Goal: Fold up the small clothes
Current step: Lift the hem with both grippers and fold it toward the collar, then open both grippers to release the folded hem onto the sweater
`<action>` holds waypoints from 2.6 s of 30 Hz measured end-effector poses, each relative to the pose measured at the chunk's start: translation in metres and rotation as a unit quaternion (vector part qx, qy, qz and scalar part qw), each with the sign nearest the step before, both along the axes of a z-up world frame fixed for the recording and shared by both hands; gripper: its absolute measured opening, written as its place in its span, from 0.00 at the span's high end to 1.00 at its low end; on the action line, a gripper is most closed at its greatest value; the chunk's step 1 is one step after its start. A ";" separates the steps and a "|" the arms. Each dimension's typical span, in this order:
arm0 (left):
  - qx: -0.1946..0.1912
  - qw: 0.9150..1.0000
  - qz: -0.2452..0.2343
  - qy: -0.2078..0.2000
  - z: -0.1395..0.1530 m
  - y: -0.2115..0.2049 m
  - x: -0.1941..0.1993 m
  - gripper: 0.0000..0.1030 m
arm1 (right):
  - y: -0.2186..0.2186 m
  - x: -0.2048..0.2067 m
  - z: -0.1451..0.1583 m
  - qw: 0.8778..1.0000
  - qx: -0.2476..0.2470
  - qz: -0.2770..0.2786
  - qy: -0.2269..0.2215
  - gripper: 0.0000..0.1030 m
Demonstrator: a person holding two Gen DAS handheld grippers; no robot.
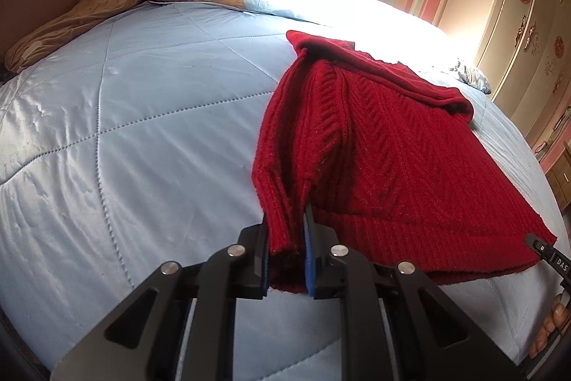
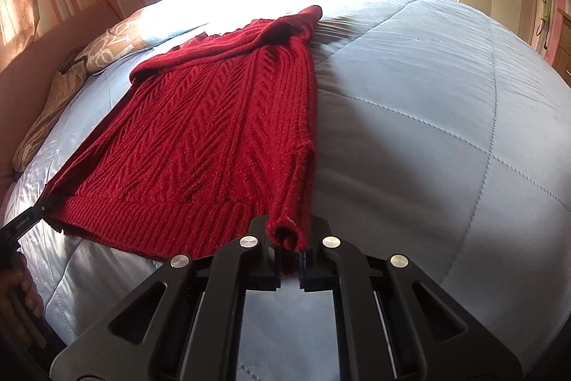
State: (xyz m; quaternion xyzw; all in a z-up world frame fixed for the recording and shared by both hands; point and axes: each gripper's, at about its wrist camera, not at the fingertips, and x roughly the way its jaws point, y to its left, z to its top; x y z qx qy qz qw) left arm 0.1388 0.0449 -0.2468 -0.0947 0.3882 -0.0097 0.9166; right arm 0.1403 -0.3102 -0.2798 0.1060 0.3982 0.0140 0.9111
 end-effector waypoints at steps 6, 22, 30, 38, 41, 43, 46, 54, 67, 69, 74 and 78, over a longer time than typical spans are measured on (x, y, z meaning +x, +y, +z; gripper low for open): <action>0.009 1.000 -0.009 0.015 0.011 0.004 -0.043 0.86 | -0.002 -0.043 0.013 1.000 -0.001 0.007 0.007 0.94; 0.065 0.998 -0.009 -0.022 0.050 0.001 -0.153 0.86 | 0.010 -0.154 0.045 0.999 -0.033 0.016 -0.032 0.94; 0.068 0.996 -0.007 -0.057 0.088 -0.002 -0.142 0.86 | 0.013 -0.144 0.080 0.996 -0.045 0.020 -0.072 0.94; 0.071 0.993 -0.005 -0.090 0.126 -0.007 -0.083 0.86 | 0.013 -0.089 0.115 0.993 -0.046 0.016 -0.110 0.94; 0.070 0.993 0.001 -0.098 0.137 -0.006 -0.053 0.86 | 0.012 -0.056 0.126 0.992 -0.048 0.014 -0.116 0.94; 0.072 0.992 0.005 -0.103 0.142 -0.006 -0.031 0.86 | 0.009 -0.035 0.131 0.992 -0.049 0.011 -0.117 0.94; 0.076 0.992 0.011 -0.104 0.145 -0.008 0.004 0.86 | 0.003 0.000 0.136 0.993 -0.041 0.005 -0.114 0.94; 0.072 0.993 0.032 -0.087 0.131 -0.019 0.104 0.86 | 0.000 0.100 0.128 0.994 -0.050 -0.005 -0.098 0.94; 0.109 0.993 0.044 -0.022 0.058 -0.043 0.236 0.78 | -0.007 0.236 0.054 0.998 -0.051 -0.029 0.003 0.81; 0.119 0.992 0.052 -0.011 0.046 -0.041 0.250 0.65 | -0.009 0.250 0.043 0.998 -0.043 -0.034 0.011 0.68; 0.135 0.988 0.078 0.003 0.033 -0.025 0.281 0.30 | -0.016 0.277 0.035 0.997 -0.046 -0.063 0.006 0.18; 0.135 0.987 0.082 -0.014 0.043 -0.013 0.279 0.30 | -0.018 0.274 0.051 0.998 -0.043 -0.053 -0.018 0.18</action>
